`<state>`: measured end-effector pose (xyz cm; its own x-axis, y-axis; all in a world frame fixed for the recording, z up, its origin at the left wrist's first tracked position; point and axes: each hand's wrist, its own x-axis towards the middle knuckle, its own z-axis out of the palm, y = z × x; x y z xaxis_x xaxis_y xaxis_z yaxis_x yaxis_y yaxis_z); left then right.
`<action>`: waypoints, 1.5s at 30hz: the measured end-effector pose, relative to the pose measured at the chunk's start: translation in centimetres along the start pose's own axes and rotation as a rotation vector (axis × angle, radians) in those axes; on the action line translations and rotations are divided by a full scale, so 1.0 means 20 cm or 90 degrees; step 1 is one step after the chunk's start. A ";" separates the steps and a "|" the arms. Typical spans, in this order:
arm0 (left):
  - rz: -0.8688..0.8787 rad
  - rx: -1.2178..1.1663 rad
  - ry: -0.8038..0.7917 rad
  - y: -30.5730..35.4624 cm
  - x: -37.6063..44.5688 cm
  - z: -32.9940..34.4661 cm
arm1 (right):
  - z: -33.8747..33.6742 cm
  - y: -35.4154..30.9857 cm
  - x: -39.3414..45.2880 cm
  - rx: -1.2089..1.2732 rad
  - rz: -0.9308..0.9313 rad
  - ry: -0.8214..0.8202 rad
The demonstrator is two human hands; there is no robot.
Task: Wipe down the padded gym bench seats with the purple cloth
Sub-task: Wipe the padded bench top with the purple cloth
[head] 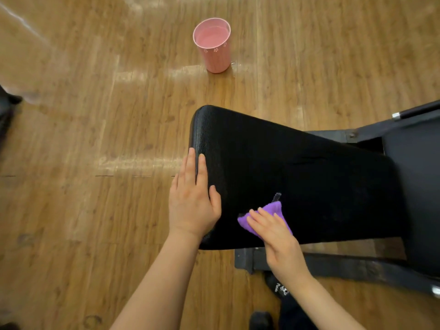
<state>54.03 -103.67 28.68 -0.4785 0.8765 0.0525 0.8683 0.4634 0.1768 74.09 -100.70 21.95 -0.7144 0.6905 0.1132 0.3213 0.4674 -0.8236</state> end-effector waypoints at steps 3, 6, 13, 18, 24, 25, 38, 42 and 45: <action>0.000 0.001 0.000 0.00 -0.01 0.00 | -0.03 0.02 0.05 0.026 -0.044 0.034; 0.007 0.006 0.013 0.00 0.00 0.01 | -0.06 0.04 0.20 0.005 -0.038 0.041; 0.002 -0.001 0.010 0.00 0.00 0.01 | -0.03 -0.05 0.17 0.104 0.132 0.019; -0.001 -0.001 0.001 0.00 0.00 0.00 | 0.06 -0.18 0.32 0.068 0.326 0.108; -0.002 0.013 -0.011 0.01 0.00 -0.01 | 0.05 -0.11 0.31 0.041 0.240 0.098; -0.003 0.017 -0.012 0.01 0.01 -0.01 | 0.04 -0.09 0.30 0.049 0.225 0.065; -0.005 0.052 -0.023 0.02 0.00 -0.02 | -0.10 0.12 0.41 0.088 0.047 0.092; -0.001 0.051 -0.021 0.01 -0.01 -0.01 | -0.23 0.20 0.77 0.102 0.145 0.169; 0.000 0.046 -0.015 0.01 0.00 -0.01 | -0.28 0.24 0.98 0.145 0.226 0.178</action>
<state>54.15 -103.70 28.80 -0.4763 0.8788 0.0295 0.8757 0.4711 0.1058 65.04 -81.83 23.27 -0.3813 0.9212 -0.0770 0.3484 0.0661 -0.9350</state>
